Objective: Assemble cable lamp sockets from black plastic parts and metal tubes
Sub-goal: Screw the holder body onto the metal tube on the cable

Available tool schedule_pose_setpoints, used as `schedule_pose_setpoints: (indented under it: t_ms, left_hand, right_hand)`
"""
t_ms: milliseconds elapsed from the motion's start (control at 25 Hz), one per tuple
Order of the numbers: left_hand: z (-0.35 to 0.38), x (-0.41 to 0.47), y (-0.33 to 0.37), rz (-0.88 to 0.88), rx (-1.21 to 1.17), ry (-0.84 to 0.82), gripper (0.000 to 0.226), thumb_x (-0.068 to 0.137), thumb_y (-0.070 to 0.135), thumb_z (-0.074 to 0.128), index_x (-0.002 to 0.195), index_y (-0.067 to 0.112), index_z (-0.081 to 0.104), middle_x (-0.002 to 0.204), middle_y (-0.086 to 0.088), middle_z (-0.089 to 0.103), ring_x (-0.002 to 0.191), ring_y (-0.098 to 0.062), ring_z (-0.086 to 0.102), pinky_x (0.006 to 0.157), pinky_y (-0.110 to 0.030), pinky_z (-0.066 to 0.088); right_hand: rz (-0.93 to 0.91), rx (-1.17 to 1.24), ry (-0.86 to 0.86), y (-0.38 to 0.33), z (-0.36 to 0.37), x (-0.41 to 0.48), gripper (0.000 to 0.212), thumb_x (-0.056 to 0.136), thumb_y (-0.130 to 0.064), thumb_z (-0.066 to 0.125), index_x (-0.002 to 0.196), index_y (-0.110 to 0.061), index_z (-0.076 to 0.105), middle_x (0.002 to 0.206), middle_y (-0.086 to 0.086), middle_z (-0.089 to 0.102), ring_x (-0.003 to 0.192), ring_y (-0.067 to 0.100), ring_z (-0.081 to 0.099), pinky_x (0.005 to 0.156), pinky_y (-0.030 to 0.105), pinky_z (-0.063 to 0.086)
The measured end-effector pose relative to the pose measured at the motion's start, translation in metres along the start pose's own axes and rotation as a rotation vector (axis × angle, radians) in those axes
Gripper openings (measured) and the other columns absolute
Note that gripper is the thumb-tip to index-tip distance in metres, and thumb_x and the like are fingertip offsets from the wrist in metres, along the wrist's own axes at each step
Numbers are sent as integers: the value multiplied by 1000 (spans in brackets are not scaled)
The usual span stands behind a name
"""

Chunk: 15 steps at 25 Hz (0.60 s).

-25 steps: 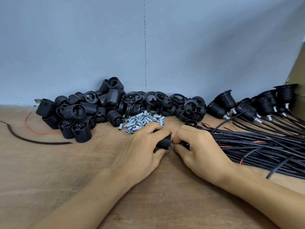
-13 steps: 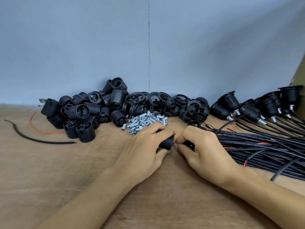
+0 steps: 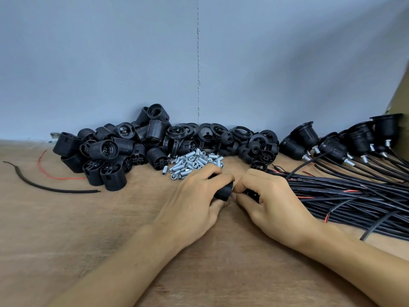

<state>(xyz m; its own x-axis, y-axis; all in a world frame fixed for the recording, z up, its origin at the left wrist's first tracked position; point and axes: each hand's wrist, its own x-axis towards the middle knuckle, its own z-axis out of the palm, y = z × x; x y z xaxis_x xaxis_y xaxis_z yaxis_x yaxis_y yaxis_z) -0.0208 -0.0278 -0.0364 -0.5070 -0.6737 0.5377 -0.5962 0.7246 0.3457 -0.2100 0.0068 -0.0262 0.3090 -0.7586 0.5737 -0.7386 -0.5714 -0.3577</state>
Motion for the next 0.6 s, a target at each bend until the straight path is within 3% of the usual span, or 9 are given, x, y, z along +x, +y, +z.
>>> schedule_pose_setpoints:
  t_ms: [440, 600]
  left_hand:
    - [2, 1, 1, -7, -34, 8, 30, 88, 20, 74, 116, 28, 65, 111, 16, 53, 101, -10, 56, 78, -29, 52]
    - [3, 1, 0, 5, -11, 11, 33, 87, 18, 74, 117, 29, 64, 110, 18, 52, 101, -9, 54, 78, -24, 48]
  right_hand:
    - [-16, -14, -4, 0, 0, 0, 15, 86, -3, 73, 77, -9, 63, 78, -4, 57, 73, 12, 53, 67, 31, 44]
    - [-16, -29, -11, 1, 1, 0, 15, 86, -4, 73, 77, -11, 63, 78, -5, 57, 74, 11, 54, 68, 31, 44]
